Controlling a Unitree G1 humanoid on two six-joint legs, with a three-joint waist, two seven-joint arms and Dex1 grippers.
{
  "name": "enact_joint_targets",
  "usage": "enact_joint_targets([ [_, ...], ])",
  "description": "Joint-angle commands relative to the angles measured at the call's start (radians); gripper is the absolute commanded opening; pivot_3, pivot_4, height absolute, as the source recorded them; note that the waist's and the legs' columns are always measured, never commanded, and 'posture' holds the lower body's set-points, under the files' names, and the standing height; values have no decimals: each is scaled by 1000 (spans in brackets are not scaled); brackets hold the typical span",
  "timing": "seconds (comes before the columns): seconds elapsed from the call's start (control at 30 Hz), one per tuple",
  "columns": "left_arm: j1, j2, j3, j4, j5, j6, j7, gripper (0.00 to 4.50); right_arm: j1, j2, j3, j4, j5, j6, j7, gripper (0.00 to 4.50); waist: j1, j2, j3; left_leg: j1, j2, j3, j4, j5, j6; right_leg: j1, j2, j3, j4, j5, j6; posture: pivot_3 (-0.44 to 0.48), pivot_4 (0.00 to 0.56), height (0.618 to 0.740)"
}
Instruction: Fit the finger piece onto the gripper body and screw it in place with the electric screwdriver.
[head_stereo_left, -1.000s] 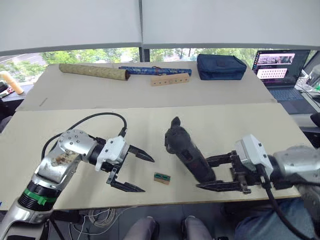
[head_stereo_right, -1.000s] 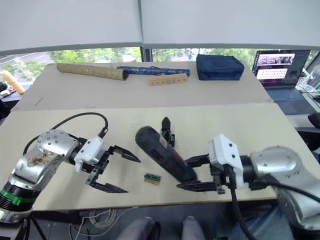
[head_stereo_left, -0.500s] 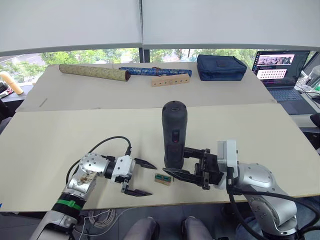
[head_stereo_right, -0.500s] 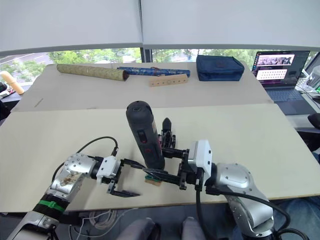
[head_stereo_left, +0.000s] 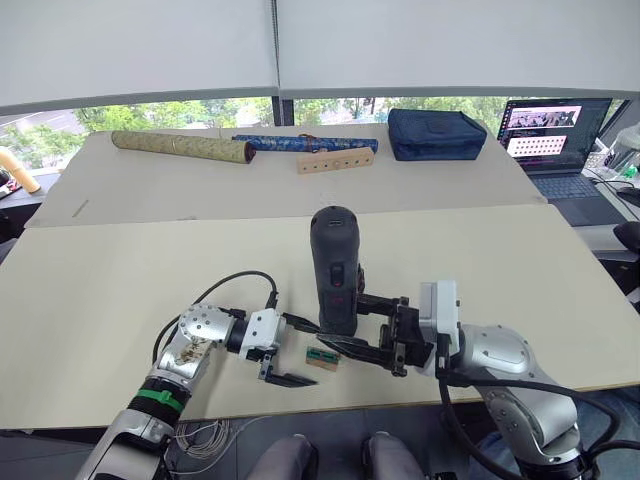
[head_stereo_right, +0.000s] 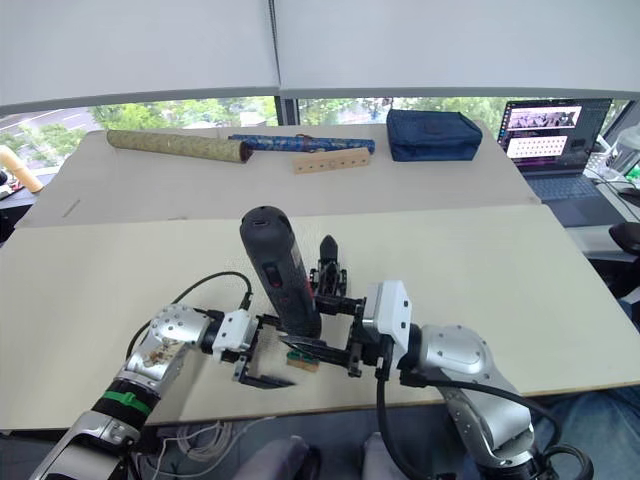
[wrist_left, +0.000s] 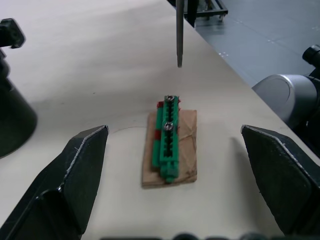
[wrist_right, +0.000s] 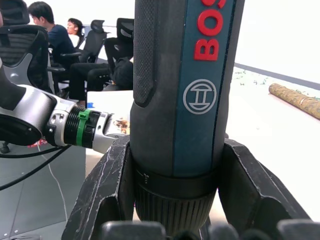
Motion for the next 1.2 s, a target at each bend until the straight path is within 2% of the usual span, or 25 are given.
enact_joint_targets([
  [0.03,-18,-1,0,-10,-6,-7,-6,4500,-24,7,-4,-21,19,-45,-11,1912,-1,0,0,0,0,0,0,0,0,0,0,0,0,0,0,0,150,740],
  [0.23,-29,-12,0,0,7,-13,17,4500,-32,12,15,8,4,-74,-8,1912,-2,0,0,0,0,0,0,0,0,0,0,0,0,0,0,0,150,740],
  [0.37,-27,-4,-4,-20,8,51,25,4500,-38,14,22,24,3,-87,-7,1912,-4,0,0,0,0,0,0,0,0,0,0,0,0,0,0,0,150,740],
  [1.2,-17,0,-12,7,33,-5,23,4500,-37,19,43,53,4,-114,-8,1912,-5,0,0,0,0,0,0,0,0,0,0,0,0,0,0,0,150,740],
])
